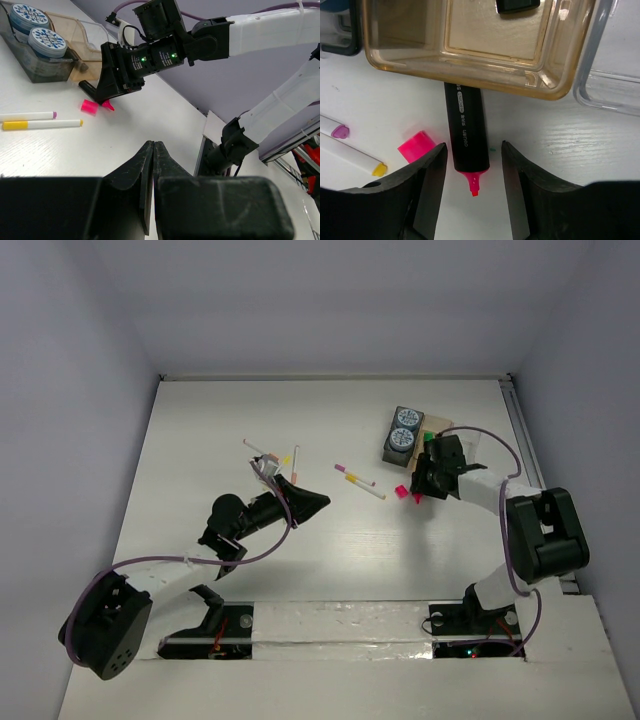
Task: Sort the stationery into containers
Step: Pick up the pen from the center of the board.
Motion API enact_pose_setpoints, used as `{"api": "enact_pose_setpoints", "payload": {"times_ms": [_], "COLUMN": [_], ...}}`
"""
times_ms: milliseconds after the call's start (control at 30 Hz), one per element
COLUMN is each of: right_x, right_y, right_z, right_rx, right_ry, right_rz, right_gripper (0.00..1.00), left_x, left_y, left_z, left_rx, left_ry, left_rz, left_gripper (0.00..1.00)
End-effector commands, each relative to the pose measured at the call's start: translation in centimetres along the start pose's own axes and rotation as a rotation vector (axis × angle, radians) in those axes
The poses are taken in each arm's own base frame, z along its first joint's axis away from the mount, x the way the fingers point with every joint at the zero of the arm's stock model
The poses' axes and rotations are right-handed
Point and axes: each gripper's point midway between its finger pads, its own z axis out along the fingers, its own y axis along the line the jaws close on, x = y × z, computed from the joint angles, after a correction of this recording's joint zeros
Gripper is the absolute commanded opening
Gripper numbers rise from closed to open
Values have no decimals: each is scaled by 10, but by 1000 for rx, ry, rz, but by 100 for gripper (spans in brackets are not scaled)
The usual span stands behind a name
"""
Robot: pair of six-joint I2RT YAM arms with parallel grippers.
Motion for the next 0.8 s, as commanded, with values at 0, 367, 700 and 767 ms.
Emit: {"api": "enact_pose_setpoints", "payload": {"times_ms": [0,367,700,767], "right_x": [-16,-13,-15,-17], "right_y": [3,9,17,17], "right_z": [2,2,-16,-21], "right_rx": [1,-18,-56,-56], "right_ry": [-36,-5,-4,-12], "right_rz": [3,7,-1,-11], "right_gripper": [53,43,20,19], "left_x": [-8,-10,-9,-9], "left_y": [-14,-14,-12,-10], "left_z": [-1,-2,-1,-1], "left_rx": [60,58,47,41], "left_ry": [-33,-40,-42,-44], "left_rz": [35,35,23,15], "left_gripper": [0,0,0,0]}}
